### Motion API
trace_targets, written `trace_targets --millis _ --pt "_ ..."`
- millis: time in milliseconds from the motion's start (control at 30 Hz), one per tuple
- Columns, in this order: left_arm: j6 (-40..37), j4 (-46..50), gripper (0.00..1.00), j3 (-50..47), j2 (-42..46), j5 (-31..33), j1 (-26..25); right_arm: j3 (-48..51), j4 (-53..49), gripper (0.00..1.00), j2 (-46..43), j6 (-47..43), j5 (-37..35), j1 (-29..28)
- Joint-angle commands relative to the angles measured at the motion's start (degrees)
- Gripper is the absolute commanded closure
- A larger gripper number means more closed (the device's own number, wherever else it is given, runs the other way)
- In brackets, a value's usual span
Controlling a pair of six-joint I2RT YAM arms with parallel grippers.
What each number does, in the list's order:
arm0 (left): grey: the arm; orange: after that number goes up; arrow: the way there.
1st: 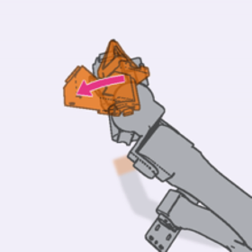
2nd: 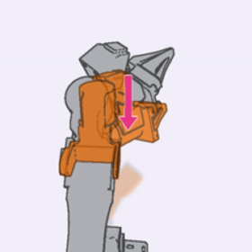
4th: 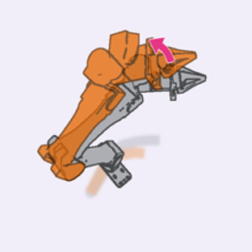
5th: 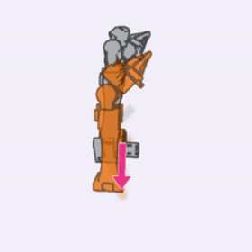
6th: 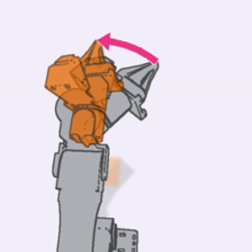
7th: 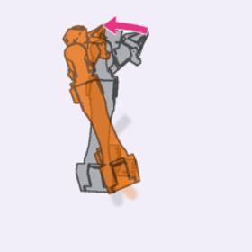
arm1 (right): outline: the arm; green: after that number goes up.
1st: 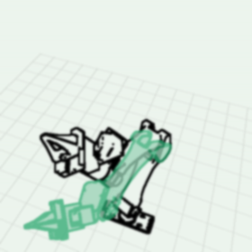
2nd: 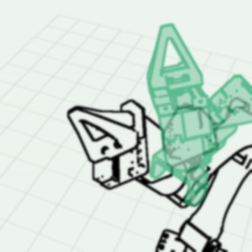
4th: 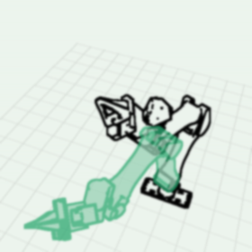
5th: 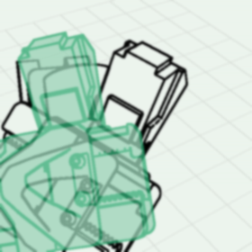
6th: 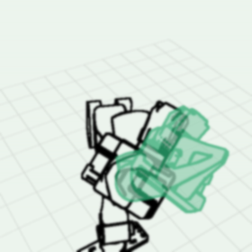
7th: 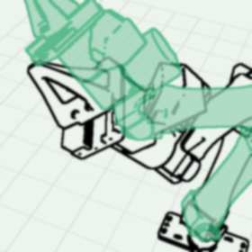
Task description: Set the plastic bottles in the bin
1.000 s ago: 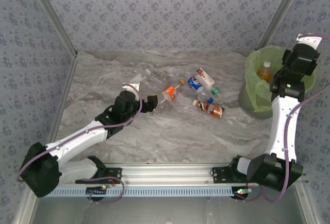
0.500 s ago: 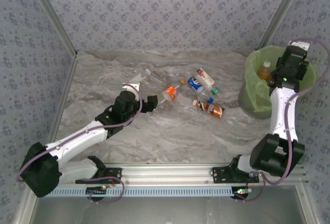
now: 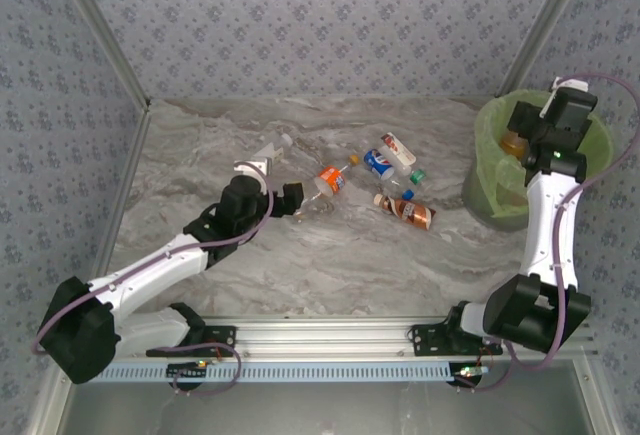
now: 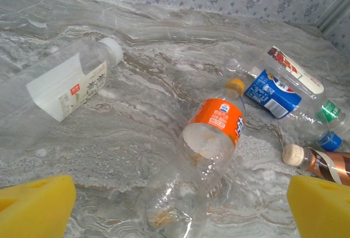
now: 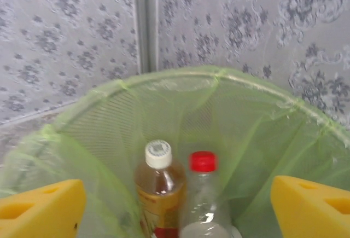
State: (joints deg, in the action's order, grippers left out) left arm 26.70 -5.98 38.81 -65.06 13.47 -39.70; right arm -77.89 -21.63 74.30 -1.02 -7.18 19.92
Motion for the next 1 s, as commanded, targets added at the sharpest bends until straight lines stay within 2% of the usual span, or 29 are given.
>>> trace_targets --millis 0,200,400,667,967 --pt "2.3 0.9 0.01 0.2 -0.5 1.1 1.2 -2.1 -2.6 0.01 -1.9 2.6 4.1 -1.7" --pt "4.4 1.3 0.01 0.1 -0.7 1.3 2.8 -3.1 -4.8 0.01 -2.6 2.1 4.8 -7.4" --pt "5.8 2.5 0.01 -0.1 -0.2 2.9 3.5 -3.7 -6.1 0.01 -2.7 -1.4 3.0 -16.4" --pt "5.4 1.6 0.01 -1.9 1.6 2.9 3.5 -4.0 -8.7 0.01 -2.5 -8.5 4.3 -27.6" --pt "6.0 1.8 0.01 -2.1 1.9 3.5 3.7 -1.3 -15.3 0.01 -0.8 -8.5 4.8 -34.7"
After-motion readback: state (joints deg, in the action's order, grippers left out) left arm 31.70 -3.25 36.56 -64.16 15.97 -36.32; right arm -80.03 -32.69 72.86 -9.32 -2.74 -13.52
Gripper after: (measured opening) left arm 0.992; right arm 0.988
